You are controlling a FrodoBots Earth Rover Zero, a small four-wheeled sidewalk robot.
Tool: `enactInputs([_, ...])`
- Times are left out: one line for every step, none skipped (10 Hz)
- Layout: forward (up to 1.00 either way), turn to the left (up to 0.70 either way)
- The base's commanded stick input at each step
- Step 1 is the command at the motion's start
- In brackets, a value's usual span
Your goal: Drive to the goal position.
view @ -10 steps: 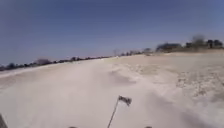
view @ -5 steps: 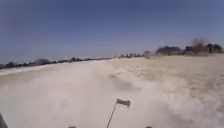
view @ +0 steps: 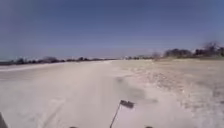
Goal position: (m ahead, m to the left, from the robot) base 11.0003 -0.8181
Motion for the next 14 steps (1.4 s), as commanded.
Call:
enactInputs([0.7, 0.0])
enactInputs([0.7, 0.0])
enactInputs([0.7, 0.0])
enactInputs([0.7, 0.0])
enactInputs([0.7, 0.0])
enactInputs([0.7, 0.0])
enactInputs([0.7, 0.0])
enactInputs([0.7, 0.0])
enactInputs([0.7, 0.0])
enactInputs([0.7, 0.0])
enactInputs([0.7, 0.0])
enactInputs([0.7, 0.0])
enactInputs([0.7, 0.0])
enactInputs([0.7, 0.0])
